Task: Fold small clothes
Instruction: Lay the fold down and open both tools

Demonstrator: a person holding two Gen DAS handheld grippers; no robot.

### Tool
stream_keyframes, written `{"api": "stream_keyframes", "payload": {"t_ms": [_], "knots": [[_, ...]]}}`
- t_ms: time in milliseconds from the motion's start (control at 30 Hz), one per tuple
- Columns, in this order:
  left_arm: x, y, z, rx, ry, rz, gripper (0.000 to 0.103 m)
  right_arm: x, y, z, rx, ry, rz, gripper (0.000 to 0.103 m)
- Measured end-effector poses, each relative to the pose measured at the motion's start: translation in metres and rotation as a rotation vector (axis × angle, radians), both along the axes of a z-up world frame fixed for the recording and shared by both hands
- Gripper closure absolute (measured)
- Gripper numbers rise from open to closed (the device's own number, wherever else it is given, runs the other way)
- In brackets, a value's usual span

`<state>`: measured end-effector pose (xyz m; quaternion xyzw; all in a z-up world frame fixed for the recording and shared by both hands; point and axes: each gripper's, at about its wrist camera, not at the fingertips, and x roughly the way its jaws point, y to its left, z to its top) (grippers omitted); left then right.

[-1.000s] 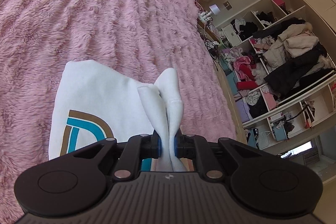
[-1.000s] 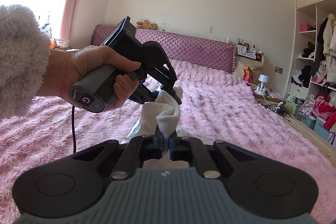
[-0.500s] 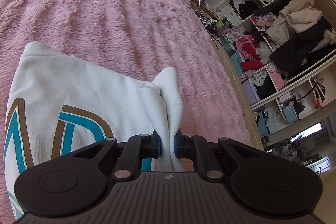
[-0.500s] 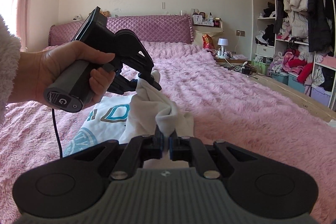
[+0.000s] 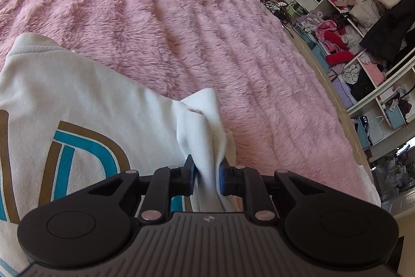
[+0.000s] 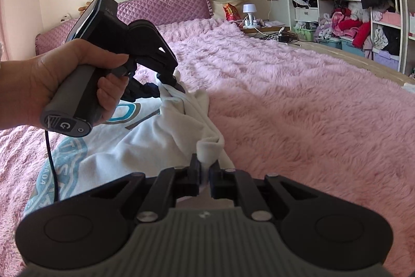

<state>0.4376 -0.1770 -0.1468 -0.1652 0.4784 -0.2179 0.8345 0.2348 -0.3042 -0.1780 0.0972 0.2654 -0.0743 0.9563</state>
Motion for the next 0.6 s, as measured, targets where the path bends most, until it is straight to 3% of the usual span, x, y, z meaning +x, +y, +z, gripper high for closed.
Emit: {"api": "stream_keyframes", "payload": {"t_ms": [333, 433, 600], "knots": [[-0.015, -0.015, 0.005, 0.052, -0.089, -0.023, 0.083, -0.011, 0.007, 0.0, -0.023, -0.012, -0.054, 0.102], [-0.014, -0.021, 0.002, 0.086, -0.078, -0.052, 0.08, -0.011, 0.009, -0.001, -0.028, 0.006, -0.062, 0.101], [-0.018, -0.023, 0.023, 0.12, -0.121, -0.083, 0.073, -0.008, 0.002, -0.004, -0.031, 0.038, -0.04, 0.091]]}}
